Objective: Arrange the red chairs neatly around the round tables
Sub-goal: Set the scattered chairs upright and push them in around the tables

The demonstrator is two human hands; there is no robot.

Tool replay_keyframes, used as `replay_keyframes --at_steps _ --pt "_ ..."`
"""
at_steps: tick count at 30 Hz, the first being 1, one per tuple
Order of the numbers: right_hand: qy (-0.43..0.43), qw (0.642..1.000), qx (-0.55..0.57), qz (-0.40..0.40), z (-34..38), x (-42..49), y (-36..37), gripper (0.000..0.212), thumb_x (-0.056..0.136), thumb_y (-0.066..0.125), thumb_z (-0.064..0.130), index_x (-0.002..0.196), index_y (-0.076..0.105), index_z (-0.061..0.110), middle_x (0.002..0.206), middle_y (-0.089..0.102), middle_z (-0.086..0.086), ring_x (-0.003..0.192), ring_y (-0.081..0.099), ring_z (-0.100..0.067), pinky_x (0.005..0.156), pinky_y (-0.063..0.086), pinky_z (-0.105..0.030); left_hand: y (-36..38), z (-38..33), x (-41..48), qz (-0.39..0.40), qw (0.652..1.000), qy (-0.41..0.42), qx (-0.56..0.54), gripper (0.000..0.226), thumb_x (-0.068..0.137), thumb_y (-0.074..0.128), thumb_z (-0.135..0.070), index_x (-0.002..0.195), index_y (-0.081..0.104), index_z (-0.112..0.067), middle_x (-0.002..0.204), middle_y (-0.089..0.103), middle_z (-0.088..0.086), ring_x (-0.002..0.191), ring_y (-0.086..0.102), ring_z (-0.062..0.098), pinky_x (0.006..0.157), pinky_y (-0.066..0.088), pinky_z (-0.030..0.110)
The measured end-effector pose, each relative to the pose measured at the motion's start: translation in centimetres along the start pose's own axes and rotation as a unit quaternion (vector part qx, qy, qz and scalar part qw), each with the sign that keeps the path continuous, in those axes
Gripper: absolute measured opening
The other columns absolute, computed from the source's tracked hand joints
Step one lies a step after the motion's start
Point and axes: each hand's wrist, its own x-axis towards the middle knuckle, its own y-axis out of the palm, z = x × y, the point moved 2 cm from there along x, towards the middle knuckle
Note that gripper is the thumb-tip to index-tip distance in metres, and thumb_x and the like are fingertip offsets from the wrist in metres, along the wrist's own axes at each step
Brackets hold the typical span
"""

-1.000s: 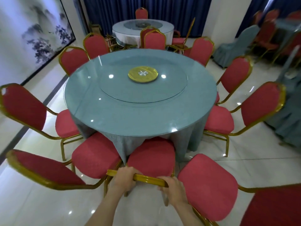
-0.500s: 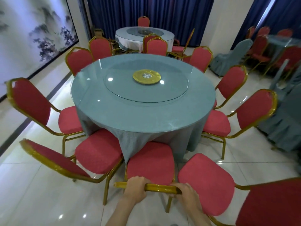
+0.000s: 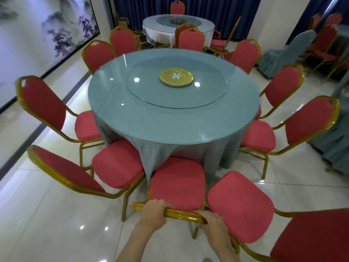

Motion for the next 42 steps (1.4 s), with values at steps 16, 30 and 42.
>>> replay_keyframes --at_steps 16,30,42 --pt "-0.111 0.974 0.127 0.152 -2.2 2.8 -2.6 0.049 0.080 0.080 0.033 0.125 0.067 0.049 0.117 0.067 0.022 0.108 0.061 0.001 0.094 0.048 -0.019 2.5 -3.7 -2.6 -0.124 0.984 -0.122 -0.029 0.038 0.067 0.079 -0.027 0.102 0.072 -0.040 0.099 0.066 -0.016 0.102 0.060 0.015 0.102 0.045 0.043" --pt "-0.143 0.955 0.245 0.092 -4.2 0.1 -7.1 0.021 0.091 0.071 0.018 0.094 0.074 0.039 0.093 0.074 0.024 0.092 0.069 0.002 0.080 0.054 -0.017 3.9 -14.2 -6.4 -0.243 0.947 -0.150 -0.145 0.031 0.089 0.071 -0.005 0.111 0.073 -0.028 0.123 0.061 -0.014 0.118 0.052 0.005 0.104 0.043 0.022" --pt "-0.143 0.964 0.215 0.065 -9.5 -10.7 -12.5 0.019 0.097 0.066 0.013 0.100 0.078 0.027 0.095 0.076 0.020 0.094 0.069 0.002 0.086 0.054 -0.021 9.3 -22.3 -13.8 -0.266 0.912 -0.134 -0.283 0.030 0.095 0.064 -0.003 0.103 0.071 -0.031 0.105 0.068 -0.019 0.101 0.061 -0.006 0.087 0.051 0.019"
